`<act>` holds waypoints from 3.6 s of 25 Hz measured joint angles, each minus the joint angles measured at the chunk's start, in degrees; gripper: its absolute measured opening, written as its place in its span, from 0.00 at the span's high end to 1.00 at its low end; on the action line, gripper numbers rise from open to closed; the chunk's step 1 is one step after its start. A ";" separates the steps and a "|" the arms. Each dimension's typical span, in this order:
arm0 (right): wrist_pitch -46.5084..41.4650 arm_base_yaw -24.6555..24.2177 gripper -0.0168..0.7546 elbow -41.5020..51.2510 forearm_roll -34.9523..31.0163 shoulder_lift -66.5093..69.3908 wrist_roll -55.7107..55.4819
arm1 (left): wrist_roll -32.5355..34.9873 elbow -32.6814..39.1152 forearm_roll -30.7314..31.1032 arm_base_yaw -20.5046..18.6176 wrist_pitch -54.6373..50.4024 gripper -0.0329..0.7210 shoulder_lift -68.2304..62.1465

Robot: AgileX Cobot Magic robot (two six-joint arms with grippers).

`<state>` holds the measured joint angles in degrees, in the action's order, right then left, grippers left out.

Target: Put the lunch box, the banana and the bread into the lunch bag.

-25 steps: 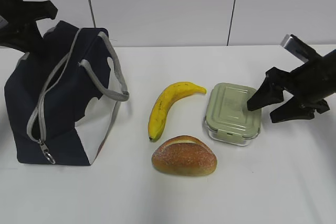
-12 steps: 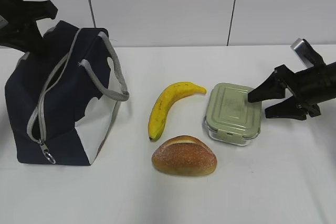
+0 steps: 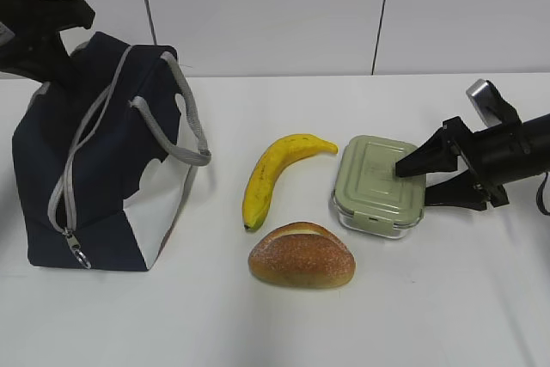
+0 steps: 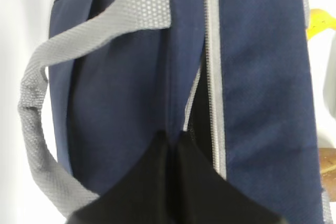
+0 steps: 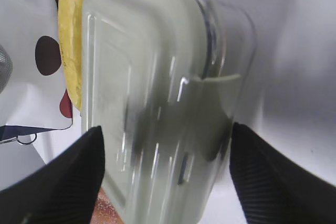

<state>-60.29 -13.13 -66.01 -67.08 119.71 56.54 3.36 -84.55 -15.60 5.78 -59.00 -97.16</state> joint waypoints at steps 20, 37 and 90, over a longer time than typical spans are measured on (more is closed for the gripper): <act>0.44 0.22 0.45 0.00 -1.18 1.35 1.12 | 0.00 0.00 0.00 0.00 0.08 0.96 0.00; -0.16 0.22 0.46 0.00 -1.64 1.57 1.97 | 0.00 0.00 -0.12 0.00 0.08 0.96 0.00; -9.61 27.12 0.48 -39.19 12.43 -5.46 -43.43 | 0.00 0.00 -9.75 0.00 0.08 0.96 0.00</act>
<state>-69.90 13.98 -105.19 -54.65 114.24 13.11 3.36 -84.55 -25.35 5.78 -58.92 -97.16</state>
